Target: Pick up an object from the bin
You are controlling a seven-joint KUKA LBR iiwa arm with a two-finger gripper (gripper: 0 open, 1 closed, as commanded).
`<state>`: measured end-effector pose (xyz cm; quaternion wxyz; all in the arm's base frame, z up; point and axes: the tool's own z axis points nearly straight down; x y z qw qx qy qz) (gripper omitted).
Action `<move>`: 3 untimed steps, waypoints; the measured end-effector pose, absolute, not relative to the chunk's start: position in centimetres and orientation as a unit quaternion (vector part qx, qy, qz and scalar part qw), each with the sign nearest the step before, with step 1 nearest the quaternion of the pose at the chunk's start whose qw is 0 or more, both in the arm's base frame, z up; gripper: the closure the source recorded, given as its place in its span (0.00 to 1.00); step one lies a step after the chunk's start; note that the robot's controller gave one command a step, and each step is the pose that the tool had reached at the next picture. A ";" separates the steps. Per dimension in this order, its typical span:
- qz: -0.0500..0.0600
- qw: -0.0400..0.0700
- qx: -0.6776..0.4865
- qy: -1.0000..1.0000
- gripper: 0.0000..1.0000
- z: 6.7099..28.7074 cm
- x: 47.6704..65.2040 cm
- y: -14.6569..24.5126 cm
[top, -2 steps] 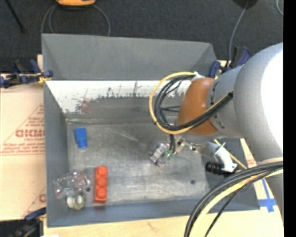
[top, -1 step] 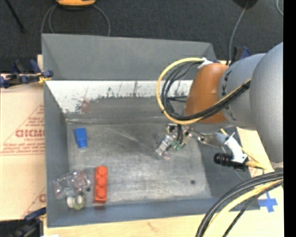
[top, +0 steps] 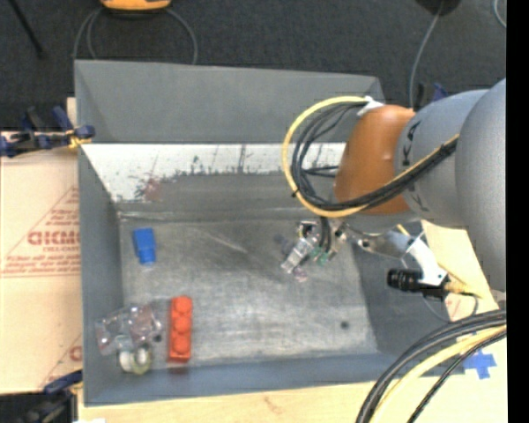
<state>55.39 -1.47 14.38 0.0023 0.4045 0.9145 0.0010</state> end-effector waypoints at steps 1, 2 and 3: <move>0.001 0.003 0.400 0.917 1.00 16.2 55.5 -1.5; 0.001 0.003 0.395 0.919 1.00 18.6 55.7 -1.6; 0.000 0.004 0.392 0.920 1.00 19.2 55.8 -1.8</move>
Offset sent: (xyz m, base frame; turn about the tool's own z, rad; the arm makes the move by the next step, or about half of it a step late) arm 0.0000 0.0001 0.0172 0.0000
